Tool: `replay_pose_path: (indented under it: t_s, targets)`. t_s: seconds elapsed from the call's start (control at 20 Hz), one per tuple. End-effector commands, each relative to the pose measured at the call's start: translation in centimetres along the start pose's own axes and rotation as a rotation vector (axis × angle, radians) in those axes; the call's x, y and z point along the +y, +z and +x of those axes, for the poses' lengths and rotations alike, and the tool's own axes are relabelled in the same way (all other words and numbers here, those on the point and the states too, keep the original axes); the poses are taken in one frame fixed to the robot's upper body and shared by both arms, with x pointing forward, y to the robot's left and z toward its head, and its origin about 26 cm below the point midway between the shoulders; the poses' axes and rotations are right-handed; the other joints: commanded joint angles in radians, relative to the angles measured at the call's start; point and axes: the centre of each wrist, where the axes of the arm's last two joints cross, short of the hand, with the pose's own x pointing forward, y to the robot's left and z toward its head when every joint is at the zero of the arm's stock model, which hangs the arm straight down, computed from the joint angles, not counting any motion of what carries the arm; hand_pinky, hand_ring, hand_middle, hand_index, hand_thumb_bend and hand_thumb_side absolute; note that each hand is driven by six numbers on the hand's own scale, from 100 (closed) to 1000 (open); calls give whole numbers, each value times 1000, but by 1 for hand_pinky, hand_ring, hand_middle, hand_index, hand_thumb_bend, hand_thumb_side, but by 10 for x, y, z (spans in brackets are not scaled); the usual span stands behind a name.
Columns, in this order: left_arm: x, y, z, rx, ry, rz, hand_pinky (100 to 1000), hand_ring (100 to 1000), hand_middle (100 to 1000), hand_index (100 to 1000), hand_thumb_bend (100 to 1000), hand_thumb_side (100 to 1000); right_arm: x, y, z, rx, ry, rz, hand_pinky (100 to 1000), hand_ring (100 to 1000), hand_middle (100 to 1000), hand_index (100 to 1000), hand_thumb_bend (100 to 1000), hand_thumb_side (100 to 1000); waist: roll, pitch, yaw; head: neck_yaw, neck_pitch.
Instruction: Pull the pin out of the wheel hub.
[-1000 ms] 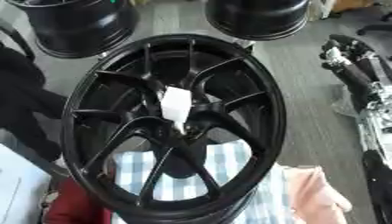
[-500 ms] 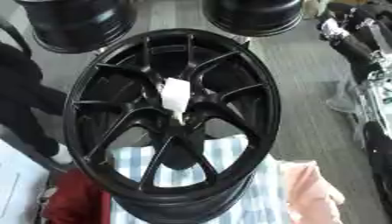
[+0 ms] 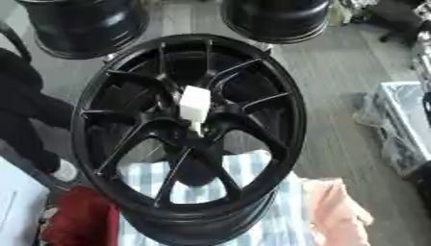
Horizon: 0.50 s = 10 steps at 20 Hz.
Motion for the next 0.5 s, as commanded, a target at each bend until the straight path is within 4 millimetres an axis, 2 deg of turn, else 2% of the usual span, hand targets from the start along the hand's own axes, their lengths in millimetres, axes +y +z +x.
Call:
replay_pose_path:
  t_s: [0.05,0.1,0.15,0.2,0.3,0.5]
  targets:
    - [6,-5,7,-31,-37,-14,722,787,701,750,275,582,-11,-14,32,-73,84,92,798,779,718,818,197,308,-1,-20,-2,-2,6]
    - [7,-6,7,-31,-39,-16,722,787,701,750,274,582,-11,-19,41,-96,103,118,799,780,719,818,205,306,-2,-19,-2,-2,6]
    - [7,-6,8,-31,-41,-16,722,787,700,750,274,582,-11,-24,47,-113,118,139,800,781,714,817,363,503,-2,-19,-3,-2,6]
    - [7,-6,8,-32,-44,-19,722,788,701,750,274,582,-13,-29,57,-139,154,170,802,782,722,816,240,297,-3,-19,-3,-3,6]
    - [8,-6,7,-31,-50,-20,722,788,700,750,274,582,-17,-37,74,-169,225,226,804,783,723,815,279,300,-6,-18,-4,-4,6]
    - [9,-5,6,-25,-58,-27,721,788,700,749,274,583,-16,-48,93,-203,361,356,808,787,728,814,311,317,-14,-16,-4,-4,6]
